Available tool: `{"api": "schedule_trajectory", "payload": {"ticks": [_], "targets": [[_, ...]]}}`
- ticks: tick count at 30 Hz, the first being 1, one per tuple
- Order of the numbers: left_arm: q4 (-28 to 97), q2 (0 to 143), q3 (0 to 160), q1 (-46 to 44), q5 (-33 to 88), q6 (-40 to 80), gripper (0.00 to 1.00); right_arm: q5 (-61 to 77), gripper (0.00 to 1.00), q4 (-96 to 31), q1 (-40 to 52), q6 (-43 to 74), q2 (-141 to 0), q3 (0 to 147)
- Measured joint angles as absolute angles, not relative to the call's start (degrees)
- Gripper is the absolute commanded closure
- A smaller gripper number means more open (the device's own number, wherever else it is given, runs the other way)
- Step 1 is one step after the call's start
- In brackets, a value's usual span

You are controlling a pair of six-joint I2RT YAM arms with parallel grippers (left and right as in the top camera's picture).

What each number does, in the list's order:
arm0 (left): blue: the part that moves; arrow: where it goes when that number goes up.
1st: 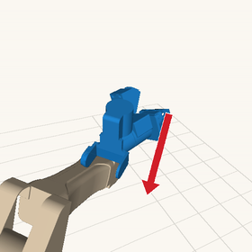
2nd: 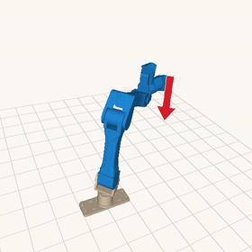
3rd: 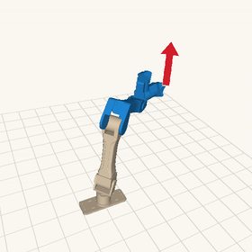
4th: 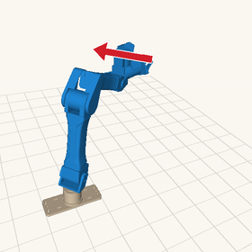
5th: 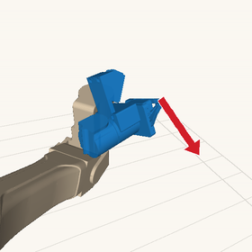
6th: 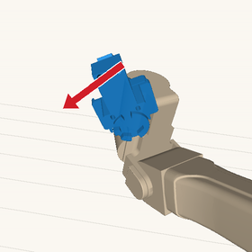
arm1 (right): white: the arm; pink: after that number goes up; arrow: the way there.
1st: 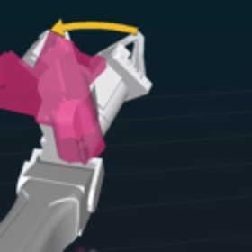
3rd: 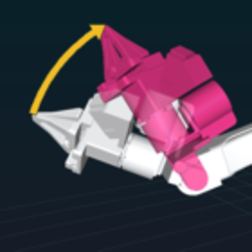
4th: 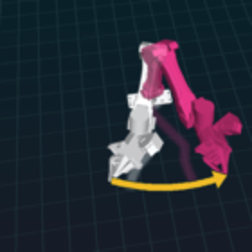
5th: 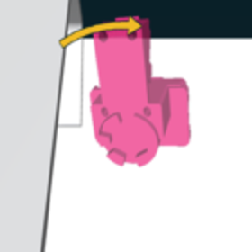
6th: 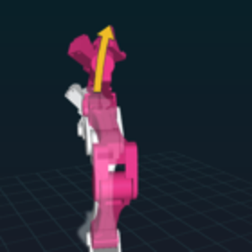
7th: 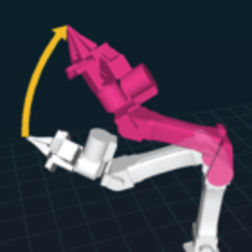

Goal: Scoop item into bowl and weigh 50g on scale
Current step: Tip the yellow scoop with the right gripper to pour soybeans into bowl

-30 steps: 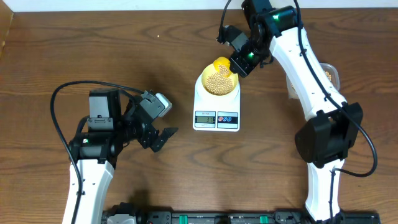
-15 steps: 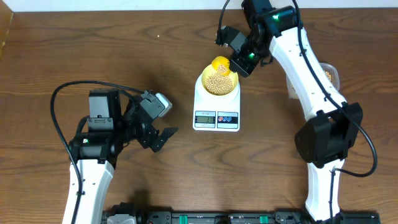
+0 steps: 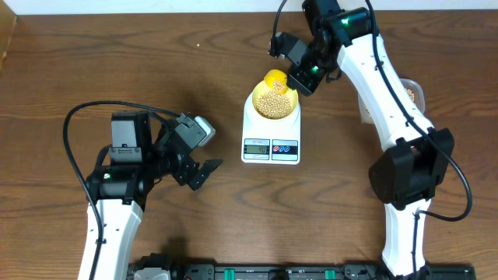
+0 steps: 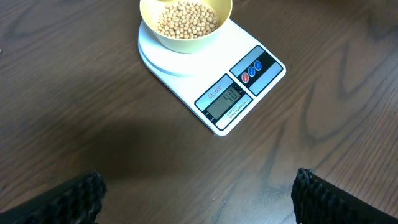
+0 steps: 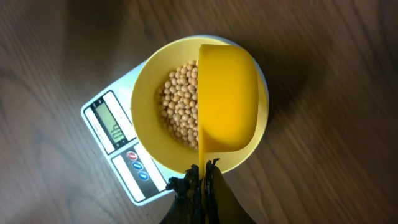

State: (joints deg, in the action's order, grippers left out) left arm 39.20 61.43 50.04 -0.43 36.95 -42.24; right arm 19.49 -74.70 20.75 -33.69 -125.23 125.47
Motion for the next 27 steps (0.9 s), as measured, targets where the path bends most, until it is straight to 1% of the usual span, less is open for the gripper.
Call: {"api": "schedule_trajectory", "payload": {"ticks": [16,27], "targets": [[39.2,61.43,50.04,-0.43,36.95,-42.26,0.02,19.44,0.99,-73.93,20.78,-33.78,-125.23,125.47],[39.18,61.43,50.04,-0.43,36.95,-42.26,0.03,18.65,0.99,-73.89,20.78,-36.69,-125.23,125.47]]}}
